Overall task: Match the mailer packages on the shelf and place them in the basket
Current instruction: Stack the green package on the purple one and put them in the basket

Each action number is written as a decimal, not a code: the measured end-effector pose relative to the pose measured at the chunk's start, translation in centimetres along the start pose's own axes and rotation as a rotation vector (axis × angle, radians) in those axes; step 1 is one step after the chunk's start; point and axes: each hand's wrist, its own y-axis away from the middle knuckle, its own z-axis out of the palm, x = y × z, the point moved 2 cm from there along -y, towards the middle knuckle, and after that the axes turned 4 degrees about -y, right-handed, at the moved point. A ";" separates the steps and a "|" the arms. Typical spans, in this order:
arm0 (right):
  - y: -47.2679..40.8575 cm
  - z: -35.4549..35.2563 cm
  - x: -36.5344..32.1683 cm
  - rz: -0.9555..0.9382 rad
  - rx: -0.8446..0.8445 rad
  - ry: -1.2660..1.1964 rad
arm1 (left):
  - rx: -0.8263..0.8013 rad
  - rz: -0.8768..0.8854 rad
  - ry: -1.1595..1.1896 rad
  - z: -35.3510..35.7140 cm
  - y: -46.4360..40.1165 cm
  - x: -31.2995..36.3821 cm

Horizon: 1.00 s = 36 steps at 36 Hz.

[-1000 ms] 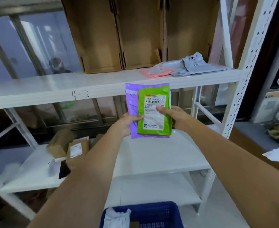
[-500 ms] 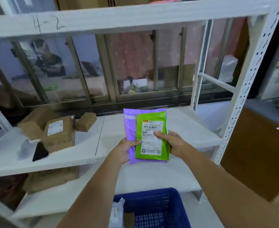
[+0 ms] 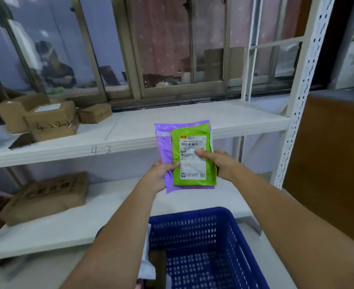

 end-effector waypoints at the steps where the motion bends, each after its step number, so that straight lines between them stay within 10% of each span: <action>1: 0.1 -0.1 0.5 -0.004 -0.001 0.001 | 0.004 0.013 -0.006 -0.2 0.2 -0.2; 17: 11.3 -4.2 11.9 0.139 0.103 -0.064 | 0.215 -0.062 -0.064 0.1 11.2 -12.6; 36: -0.8 -14.8 34.9 0.322 0.362 0.061 | 0.472 -0.336 -0.209 -9.4 -2.7 -35.0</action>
